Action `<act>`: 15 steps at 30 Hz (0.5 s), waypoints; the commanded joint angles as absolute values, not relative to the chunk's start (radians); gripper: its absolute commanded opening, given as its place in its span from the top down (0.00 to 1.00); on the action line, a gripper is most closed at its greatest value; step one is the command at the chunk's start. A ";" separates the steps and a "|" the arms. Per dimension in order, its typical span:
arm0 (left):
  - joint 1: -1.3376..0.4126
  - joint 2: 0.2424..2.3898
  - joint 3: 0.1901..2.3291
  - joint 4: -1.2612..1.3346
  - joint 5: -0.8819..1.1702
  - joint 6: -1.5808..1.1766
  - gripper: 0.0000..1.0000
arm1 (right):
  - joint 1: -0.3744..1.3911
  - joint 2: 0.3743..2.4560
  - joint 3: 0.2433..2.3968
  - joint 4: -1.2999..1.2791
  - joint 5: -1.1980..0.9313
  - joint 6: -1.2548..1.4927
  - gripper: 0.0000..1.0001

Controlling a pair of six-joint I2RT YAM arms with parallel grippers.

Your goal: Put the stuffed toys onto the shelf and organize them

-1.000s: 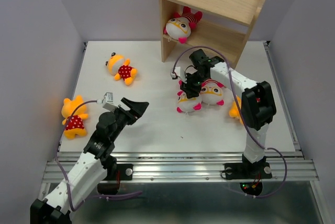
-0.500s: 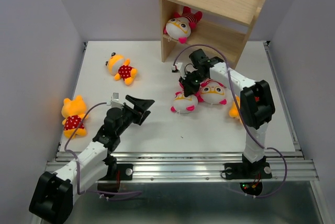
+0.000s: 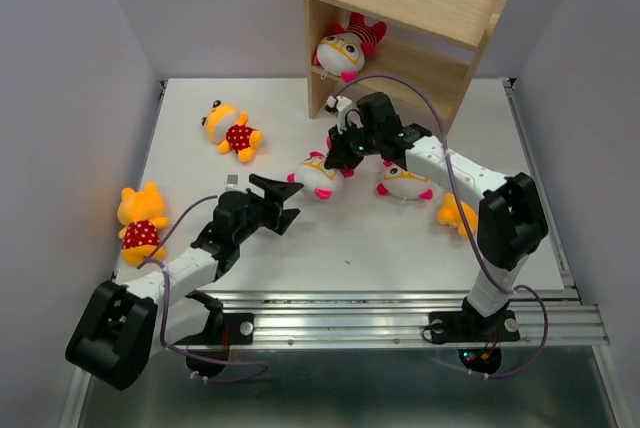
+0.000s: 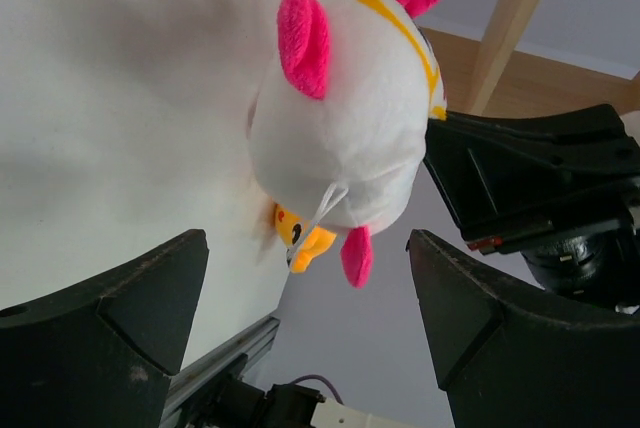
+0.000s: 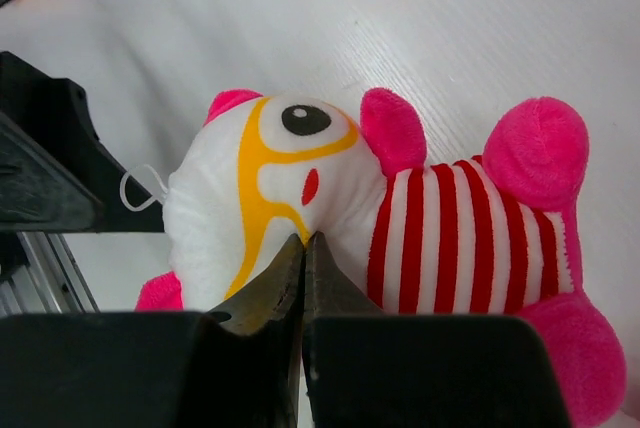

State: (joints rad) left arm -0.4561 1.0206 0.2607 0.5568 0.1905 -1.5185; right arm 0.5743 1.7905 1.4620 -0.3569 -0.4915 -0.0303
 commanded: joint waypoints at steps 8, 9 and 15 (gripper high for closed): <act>-0.462 1.199 0.425 0.666 0.252 -1.506 0.11 | 0.614 1.715 1.408 -0.189 -0.518 0.118 0.99; -0.463 1.204 0.428 0.667 0.250 -1.506 0.15 | 0.614 1.710 1.408 -0.189 -0.529 0.118 0.99; -0.463 1.215 0.429 0.681 0.230 -1.490 0.61 | 0.614 1.694 1.397 -0.195 -0.572 0.101 0.99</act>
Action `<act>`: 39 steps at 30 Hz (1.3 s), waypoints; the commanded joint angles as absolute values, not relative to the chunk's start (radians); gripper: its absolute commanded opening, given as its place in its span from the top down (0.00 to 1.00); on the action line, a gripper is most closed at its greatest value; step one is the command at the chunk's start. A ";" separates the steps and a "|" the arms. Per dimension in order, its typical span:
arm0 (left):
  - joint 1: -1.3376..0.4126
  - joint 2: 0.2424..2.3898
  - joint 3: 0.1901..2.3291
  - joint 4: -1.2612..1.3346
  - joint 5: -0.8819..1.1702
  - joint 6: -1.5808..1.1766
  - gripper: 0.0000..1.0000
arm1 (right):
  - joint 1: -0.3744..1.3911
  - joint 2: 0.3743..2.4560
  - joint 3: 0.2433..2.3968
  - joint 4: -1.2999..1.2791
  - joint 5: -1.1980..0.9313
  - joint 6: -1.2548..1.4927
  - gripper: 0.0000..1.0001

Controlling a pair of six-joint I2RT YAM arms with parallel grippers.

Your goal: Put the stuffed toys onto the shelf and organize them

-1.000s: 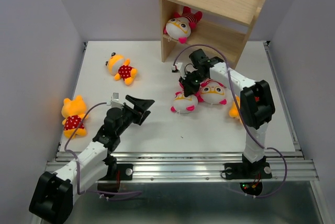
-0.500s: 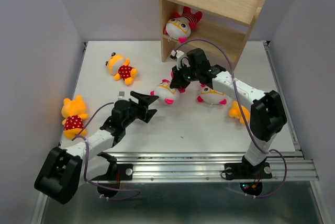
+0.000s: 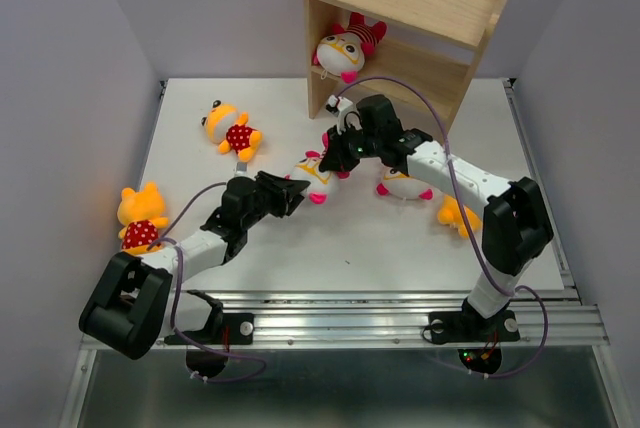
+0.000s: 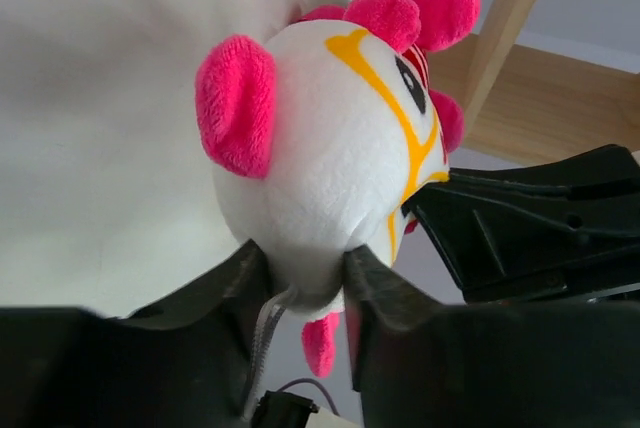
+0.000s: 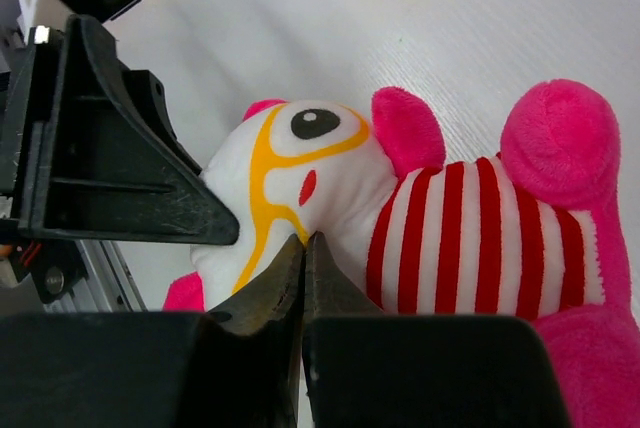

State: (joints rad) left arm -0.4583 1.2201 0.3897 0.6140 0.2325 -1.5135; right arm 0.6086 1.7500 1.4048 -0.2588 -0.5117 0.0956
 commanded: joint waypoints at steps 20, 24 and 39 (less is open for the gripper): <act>-0.463 1.123 0.650 0.442 0.182 -0.796 1.00 | 0.451 1.562 1.701 -0.652 -0.702 -0.626 0.02; -0.463 1.141 0.733 0.459 0.232 -0.785 1.00 | 0.420 1.474 1.752 -0.664 -0.749 -0.643 0.02; -0.518 1.354 1.089 0.537 0.318 -0.833 1.00 | 0.218 1.477 1.953 -0.552 -0.730 -0.353 0.01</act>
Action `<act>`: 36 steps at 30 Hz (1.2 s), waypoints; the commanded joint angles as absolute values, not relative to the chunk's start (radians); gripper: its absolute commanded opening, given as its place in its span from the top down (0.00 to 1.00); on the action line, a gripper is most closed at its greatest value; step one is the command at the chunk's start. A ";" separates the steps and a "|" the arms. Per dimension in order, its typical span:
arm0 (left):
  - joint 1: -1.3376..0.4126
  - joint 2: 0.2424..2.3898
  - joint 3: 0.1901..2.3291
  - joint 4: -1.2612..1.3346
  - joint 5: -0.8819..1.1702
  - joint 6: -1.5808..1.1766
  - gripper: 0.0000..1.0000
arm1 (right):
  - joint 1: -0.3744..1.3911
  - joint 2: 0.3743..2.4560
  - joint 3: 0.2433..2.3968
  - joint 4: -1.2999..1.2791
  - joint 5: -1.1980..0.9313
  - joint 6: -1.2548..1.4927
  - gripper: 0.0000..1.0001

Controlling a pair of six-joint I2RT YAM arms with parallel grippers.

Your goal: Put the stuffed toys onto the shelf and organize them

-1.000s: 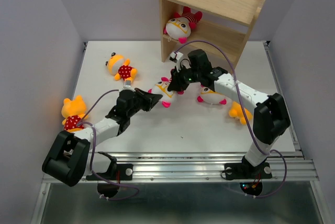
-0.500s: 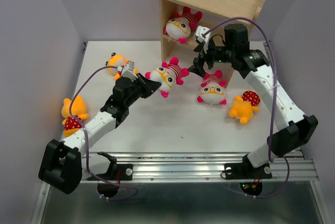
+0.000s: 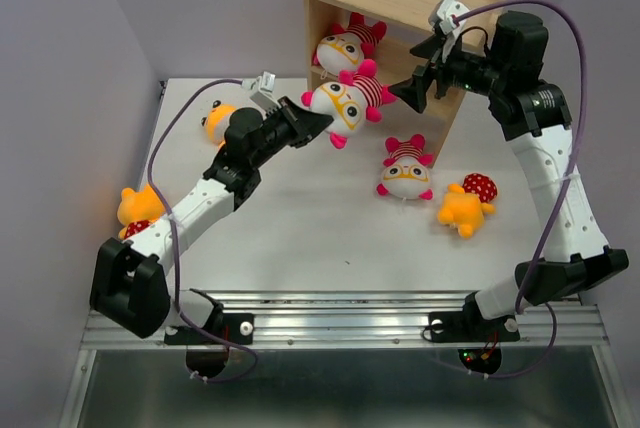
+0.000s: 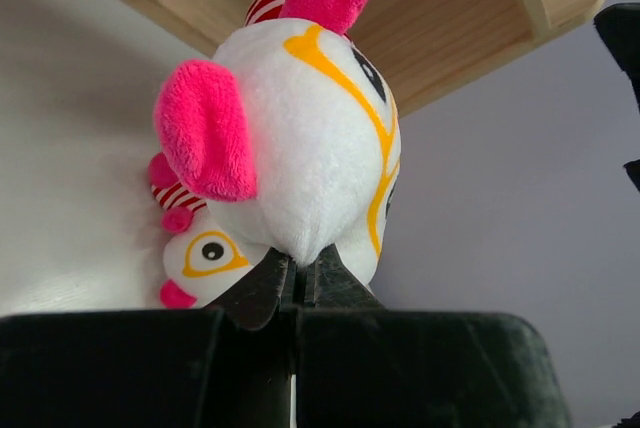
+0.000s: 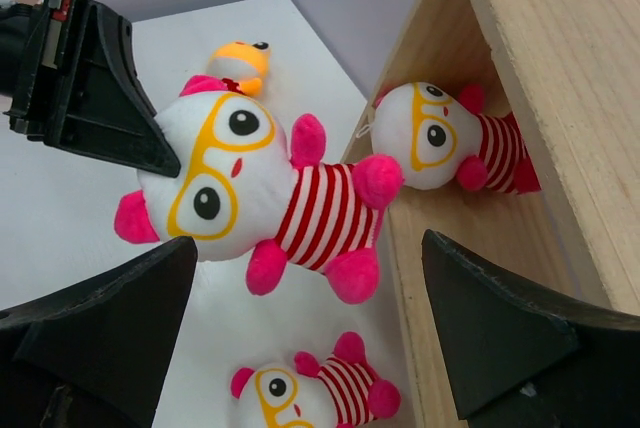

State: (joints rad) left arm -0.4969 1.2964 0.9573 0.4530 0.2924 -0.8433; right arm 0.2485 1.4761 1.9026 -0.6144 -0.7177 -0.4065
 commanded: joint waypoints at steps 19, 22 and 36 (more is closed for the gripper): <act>-0.578 1.894 1.684 0.560 0.233 -0.741 1.00 | 0.118 1.405 1.859 -0.502 -0.750 -0.311 0.00; -0.584 1.959 1.758 0.560 0.184 -0.723 1.00 | 0.109 1.394 1.838 -0.502 -0.756 -0.308 0.01; -0.595 2.091 1.888 0.442 0.112 -0.664 0.74 | 0.091 1.376 1.767 -0.482 -0.764 -0.288 0.00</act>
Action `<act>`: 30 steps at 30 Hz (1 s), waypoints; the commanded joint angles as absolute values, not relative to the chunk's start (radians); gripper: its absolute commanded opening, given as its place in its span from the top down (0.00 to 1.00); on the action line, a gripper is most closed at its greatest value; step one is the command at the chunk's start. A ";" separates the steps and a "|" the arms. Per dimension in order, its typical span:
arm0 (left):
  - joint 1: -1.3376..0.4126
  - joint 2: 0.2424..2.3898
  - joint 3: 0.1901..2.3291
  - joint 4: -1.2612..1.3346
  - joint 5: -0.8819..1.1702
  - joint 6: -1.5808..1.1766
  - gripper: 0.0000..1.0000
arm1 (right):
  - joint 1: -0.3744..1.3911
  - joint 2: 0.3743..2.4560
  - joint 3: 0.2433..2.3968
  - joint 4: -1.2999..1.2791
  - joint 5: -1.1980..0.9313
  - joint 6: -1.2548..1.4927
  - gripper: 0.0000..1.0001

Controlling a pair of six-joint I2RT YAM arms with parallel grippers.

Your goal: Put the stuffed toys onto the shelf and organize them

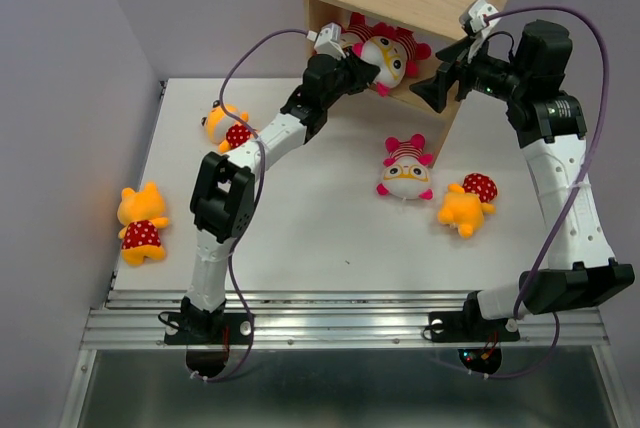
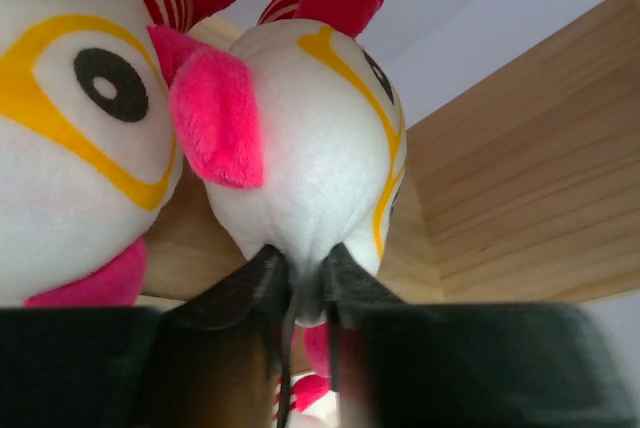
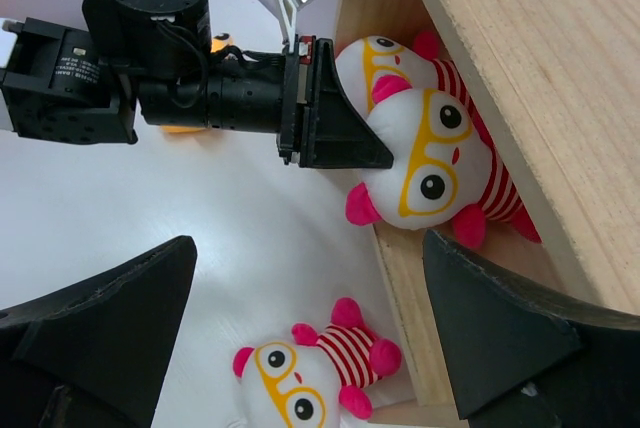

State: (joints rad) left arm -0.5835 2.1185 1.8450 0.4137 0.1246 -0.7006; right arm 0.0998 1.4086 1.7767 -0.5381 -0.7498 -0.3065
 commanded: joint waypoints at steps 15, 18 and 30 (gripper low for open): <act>-0.594 1.979 1.841 0.408 0.089 -0.621 0.25 | 0.081 1.378 1.747 -0.472 -0.772 -0.276 0.00; -0.594 1.933 1.790 0.413 0.091 -0.595 0.25 | 0.081 1.373 1.741 -0.476 -0.772 -0.278 0.00; -0.580 1.567 1.430 0.457 0.074 -0.442 0.24 | 0.081 1.383 1.715 -0.719 -1.006 -0.530 0.00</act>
